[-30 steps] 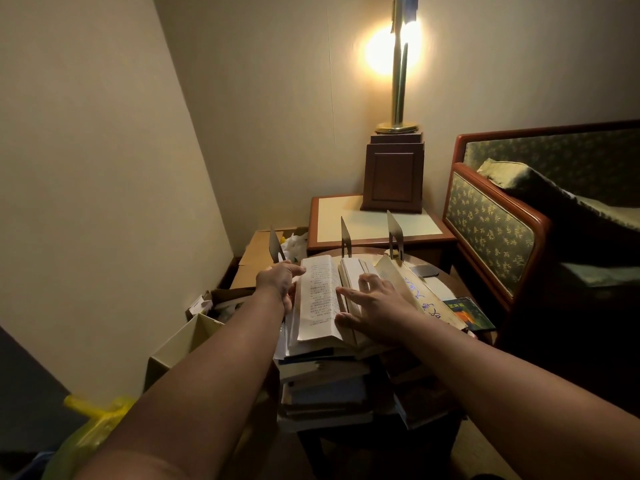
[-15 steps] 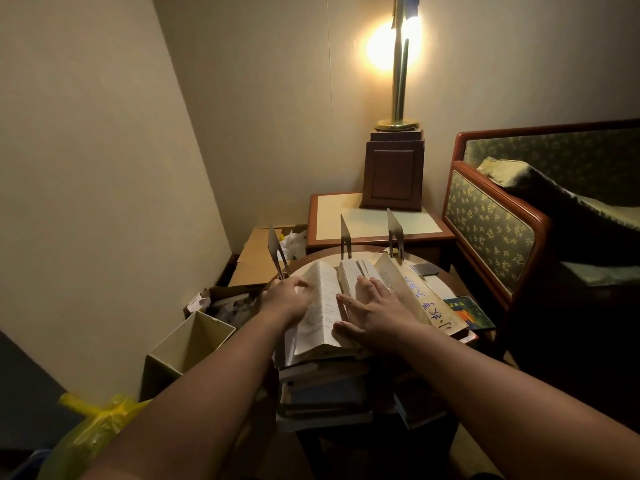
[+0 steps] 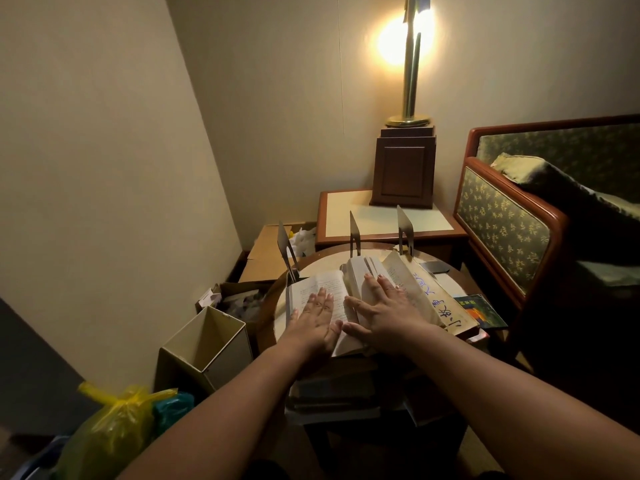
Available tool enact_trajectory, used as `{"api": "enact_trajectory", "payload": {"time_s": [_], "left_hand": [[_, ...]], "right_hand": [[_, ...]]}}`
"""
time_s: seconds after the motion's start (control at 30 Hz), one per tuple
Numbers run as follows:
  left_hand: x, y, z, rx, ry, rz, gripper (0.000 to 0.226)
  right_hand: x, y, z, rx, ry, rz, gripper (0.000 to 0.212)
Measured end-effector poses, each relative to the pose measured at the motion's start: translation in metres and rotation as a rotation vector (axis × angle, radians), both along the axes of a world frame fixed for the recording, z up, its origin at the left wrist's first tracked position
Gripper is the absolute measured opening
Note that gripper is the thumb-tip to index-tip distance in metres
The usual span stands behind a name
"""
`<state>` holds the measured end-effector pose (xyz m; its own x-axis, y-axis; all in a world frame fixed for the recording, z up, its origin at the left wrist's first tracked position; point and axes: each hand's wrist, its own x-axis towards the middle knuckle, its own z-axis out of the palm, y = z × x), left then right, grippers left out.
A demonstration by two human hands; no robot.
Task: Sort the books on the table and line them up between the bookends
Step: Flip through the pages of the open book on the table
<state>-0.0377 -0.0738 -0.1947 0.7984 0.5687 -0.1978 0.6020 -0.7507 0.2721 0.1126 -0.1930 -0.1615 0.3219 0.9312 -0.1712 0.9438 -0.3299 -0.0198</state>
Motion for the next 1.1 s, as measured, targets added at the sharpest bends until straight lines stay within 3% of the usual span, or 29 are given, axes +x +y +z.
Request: {"api": "enact_trajectory", "payload": {"time_s": [0.67,1.1], "left_hand": [[0.062,0.067,0.011,-0.047,0.053,0.147,0.063],[-0.012,0.001,-0.004,-0.042,-0.054,-0.04,0.062]], "right_hand": [[0.003,0.007,-0.008,0.011,-0.003,-0.024,0.077],[0.002,0.002,-0.005,0.02,-0.004,-0.018,0.076]]}}
